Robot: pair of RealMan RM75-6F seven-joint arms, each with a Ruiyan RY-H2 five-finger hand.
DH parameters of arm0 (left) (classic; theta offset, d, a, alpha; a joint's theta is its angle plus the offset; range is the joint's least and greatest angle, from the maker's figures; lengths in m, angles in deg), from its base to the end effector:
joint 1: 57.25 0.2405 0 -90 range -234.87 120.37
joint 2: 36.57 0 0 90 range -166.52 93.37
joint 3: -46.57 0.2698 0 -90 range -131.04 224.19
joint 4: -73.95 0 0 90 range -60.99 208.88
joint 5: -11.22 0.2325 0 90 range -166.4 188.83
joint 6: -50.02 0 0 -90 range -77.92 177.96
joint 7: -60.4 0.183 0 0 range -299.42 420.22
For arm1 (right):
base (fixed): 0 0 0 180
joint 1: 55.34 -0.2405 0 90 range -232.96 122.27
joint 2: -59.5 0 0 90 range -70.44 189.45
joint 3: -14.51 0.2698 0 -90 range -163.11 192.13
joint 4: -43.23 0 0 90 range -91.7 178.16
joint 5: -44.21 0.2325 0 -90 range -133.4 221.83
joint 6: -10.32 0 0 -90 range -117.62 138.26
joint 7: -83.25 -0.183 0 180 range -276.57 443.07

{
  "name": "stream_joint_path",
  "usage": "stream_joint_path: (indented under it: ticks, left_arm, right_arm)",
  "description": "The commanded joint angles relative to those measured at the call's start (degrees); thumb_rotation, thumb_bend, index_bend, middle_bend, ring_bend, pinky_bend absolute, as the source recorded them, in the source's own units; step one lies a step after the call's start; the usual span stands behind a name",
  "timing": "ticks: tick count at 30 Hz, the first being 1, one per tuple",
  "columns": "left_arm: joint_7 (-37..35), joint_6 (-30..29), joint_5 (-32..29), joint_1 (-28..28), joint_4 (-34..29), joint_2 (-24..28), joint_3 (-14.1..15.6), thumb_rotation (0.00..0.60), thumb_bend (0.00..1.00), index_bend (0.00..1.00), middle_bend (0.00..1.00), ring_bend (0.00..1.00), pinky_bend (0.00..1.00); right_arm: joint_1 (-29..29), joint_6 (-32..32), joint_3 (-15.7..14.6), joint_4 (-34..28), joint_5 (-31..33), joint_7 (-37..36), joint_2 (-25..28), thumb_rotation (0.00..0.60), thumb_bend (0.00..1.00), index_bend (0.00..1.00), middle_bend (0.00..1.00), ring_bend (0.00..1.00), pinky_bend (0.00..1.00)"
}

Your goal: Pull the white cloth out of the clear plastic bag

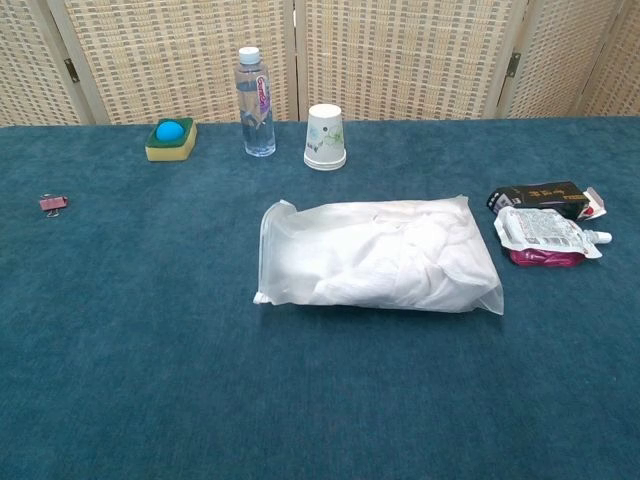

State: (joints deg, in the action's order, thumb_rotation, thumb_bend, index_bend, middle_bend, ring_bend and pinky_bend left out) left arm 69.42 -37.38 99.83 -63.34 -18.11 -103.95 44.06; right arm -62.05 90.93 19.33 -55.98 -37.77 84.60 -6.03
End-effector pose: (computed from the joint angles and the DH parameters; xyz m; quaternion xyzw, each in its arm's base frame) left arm -0.3122 0.2275 0.1280 -0.6234 -0.3289 -0.3829 0.5972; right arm -0.3066 -0.2377 0.1203 0.5715 -0.4430 0.4094 0.5563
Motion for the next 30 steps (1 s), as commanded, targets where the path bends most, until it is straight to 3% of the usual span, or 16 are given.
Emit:
stream_joint_path:
  ticks: [1, 2, 4, 5, 7, 9, 13, 22, 30]
  left_arm:
    - [0.28, 0.19, 0.27, -0.15, -0.1, -0.17, 0.12, 0.6, 0.44, 0.38, 0.58, 0.54, 0.79]
    - [0.41, 0.35, 0.25, -0.25, -0.31, -0.26, 0.12, 0.6, 0.44, 0.36, 0.57, 0.53, 0.79]
    - [0.6, 0.64, 0.07, -0.38, -0.65, -0.24, 0.06, 0.6, 0.44, 0.28, 0.57, 0.53, 0.79]
    - [0.62, 0.74, -0.02, -0.46, -0.83, -0.23, 0.0, 0.6, 0.44, 0.25, 0.57, 0.53, 0.79]
    - [0.78, 0.74, -0.05, -0.51, -0.86, -0.26, -0.07, 0.6, 0.44, 0.2, 0.59, 0.53, 0.79]
    - [0.8, 0.52, 0.06, -0.43, -0.78, -0.32, -0.05, 0.6, 0.44, 0.19, 0.6, 0.53, 0.79]
    - [0.04, 0.06, 0.18, -0.02, -0.4, -0.46, 0.23, 0.6, 0.44, 0.19, 0.6, 0.53, 0.79]
    - [0.22, 0.67, 0.5, -0.1, 0.2, -1.58, 0.83, 0.6, 0.44, 0.2, 0.62, 0.53, 0.79]
    - [0.28, 0.76, -0.12, 0.03, -0.18, -1.92, 0.7, 0.6, 0.44, 0.2, 0.65, 0.55, 0.79]
  right_arm:
    - [-0.11, -0.21, -0.26, -0.13, -0.2, 0.64, -0.2, 0.6, 0.37, 0.6, 0.56, 0.62, 0.76]
    - [-0.21, -0.85, -0.52, -0.42, 0.08, 1.05, -0.03, 0.6, 0.32, 0.57, 0.53, 0.61, 0.76]
    - [-0.8, -4.44, -1.6, -2.33, 1.92, 2.24, 1.77, 0.6, 0.16, 0.35, 0.42, 0.51, 0.71]
    - [-1.47, -6.61, -1.92, -3.76, 3.17, 3.77, 3.2, 0.6, 0.06, 0.18, 0.32, 0.4, 0.63]
    - [-2.44, -9.15, -1.98, -5.9, 5.27, 5.79, 4.6, 0.6, 0.0, 0.01, 0.14, 0.23, 0.47]
    - [-3.11, -10.55, -1.67, -7.61, 7.06, 6.64, 5.23, 0.6, 0.0, 0.0, 0.04, 0.1, 0.36]
    - [-6.32, -14.39, 0.19, -10.45, 11.31, 9.13, 4.78, 0.6, 0.0, 0.0, 0.0, 0.0, 0.25]
    - [-16.95, -22.1, 5.5, -10.7, 21.48, 17.05, -2.39, 0.6, 0.0, 0.0, 0.0, 0.0, 0.2]
    - [-25.62, -26.22, 6.84, -7.54, 30.34, 24.36, -8.78, 0.6, 0.0, 0.0, 0.0, 0.0, 0.2]
